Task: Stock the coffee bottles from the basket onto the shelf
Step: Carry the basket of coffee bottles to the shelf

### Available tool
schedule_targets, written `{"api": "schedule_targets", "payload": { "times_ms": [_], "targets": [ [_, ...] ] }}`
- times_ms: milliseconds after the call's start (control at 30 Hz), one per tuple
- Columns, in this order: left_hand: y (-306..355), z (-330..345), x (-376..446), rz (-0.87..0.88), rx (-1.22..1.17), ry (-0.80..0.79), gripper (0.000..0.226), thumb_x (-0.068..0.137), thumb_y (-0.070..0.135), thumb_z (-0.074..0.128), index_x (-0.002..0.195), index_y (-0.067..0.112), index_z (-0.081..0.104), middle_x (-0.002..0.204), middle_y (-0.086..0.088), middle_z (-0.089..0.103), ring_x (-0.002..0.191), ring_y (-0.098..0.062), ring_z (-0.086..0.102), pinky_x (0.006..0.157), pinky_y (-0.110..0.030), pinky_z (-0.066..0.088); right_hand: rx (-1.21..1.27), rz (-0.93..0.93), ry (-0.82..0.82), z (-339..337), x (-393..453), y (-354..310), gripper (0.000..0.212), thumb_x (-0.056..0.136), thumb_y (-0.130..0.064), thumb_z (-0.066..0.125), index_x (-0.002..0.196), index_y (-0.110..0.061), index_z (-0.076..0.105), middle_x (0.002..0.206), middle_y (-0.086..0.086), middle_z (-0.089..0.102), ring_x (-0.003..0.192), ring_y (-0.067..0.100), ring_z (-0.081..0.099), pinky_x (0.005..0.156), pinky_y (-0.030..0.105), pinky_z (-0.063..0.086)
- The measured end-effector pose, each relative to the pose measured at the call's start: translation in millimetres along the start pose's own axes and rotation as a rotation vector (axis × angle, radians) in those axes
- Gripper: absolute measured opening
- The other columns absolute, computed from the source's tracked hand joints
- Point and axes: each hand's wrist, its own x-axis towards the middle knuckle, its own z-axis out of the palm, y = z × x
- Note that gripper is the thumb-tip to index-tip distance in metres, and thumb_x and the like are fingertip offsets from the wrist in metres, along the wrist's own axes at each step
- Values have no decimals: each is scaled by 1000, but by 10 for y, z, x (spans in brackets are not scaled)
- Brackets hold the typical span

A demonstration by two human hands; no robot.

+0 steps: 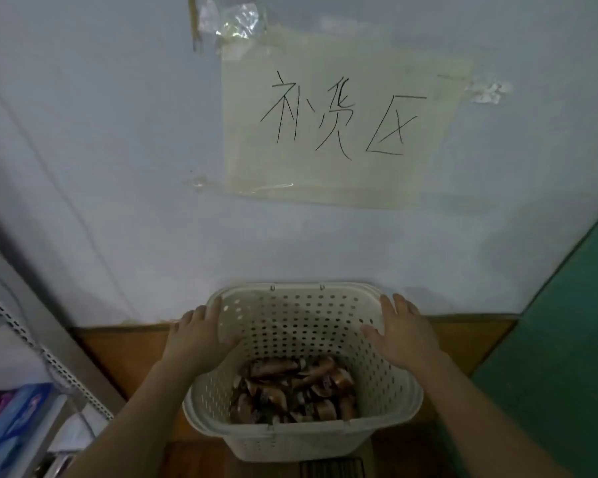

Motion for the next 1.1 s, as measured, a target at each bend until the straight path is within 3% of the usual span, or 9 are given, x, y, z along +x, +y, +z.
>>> {"api": "schedule_targets", "payload": {
  "times_ms": [200, 333, 433, 500, 567, 700, 833, 967, 1100],
  "targets": [
    [-107, 416, 69, -166, -100, -18, 107, 97, 77, 46, 171, 23, -9, 167, -17, 34, 144, -41, 48, 107, -55, 52, 164, 100, -40, 389, 119, 267, 100, 99, -83, 36, 172, -25, 0, 179, 14, 16, 154, 41, 40, 114, 56, 50],
    [-152, 563, 88, -196, -138, 71, 93, 103, 63, 50, 172, 20, 3, 155, -19, 44, 121, -37, 63, 86, -47, 61, 182, 106, -55, 555, 140, 359, 93, 105, -74, 40, 172, -32, -9, 167, 15, 39, 121, 32, 68, 82, 42, 59],
    [-215, 559, 60, -208, -157, 128, 78, 107, 56, 46, 172, 31, 11, 131, -12, 65, 98, -28, 69, 73, -41, 60, 197, 98, -4, 626, 88, 354, 84, 109, -65, 36, 171, -35, -12, 117, 6, 69, 81, 18, 68, 60, 37, 58],
    [-238, 538, 5, -210, -183, 129, 72, 109, 46, 45, 172, 34, 10, 98, -3, 71, 74, -20, 67, 60, -37, 57, 157, 116, 16, 614, 75, 319, 75, 113, -53, 32, 172, -33, -10, 92, -1, 63, 68, 12, 61, 51, 34, 52],
    [-241, 526, -36, -220, -217, 119, 69, 111, 35, 45, 172, 34, 11, 73, 1, 66, 57, -20, 63, 49, -37, 53, 100, 137, 7, 581, 81, 290, 71, 115, -43, 30, 172, -35, -11, 93, -1, 60, 68, 13, 59, 48, 32, 43],
    [-240, 551, -28, -249, -247, 90, 69, 112, 31, 44, 171, 33, 10, 63, -1, 64, 50, -23, 62, 47, -42, 55, 136, 180, 18, 640, 105, 299, 67, 115, -39, 33, 174, -34, 1, 104, 3, 63, 73, 15, 59, 54, 34, 51],
    [-220, 542, -22, -261, -267, 82, 67, 113, 31, 43, 171, 34, 10, 63, -2, 65, 50, -24, 62, 46, -40, 52, 254, 232, 24, 668, 194, 307, 58, 117, -38, 36, 170, -35, 13, 74, 0, 64, 61, 18, 62, 51, 35, 53],
    [-180, 499, -13, -292, -242, 81, 65, 114, 30, 39, 171, 36, 8, 61, -2, 63, 50, -24, 60, 43, -32, 42, 292, 249, 55, 676, 203, 307, 57, 117, -39, 36, 171, -32, 21, 61, 3, 62, 54, 22, 60, 49, 35, 49],
    [-139, 488, -21, -292, -262, 82, 64, 114, 29, 38, 171, 36, 9, 61, -3, 64, 50, -25, 62, 43, -33, 45, 295, 240, 86, 686, 184, 346, 55, 116, -42, 36, 170, -31, 26, 57, 3, 61, 50, 22, 60, 47, 37, 51]
  ]
}}
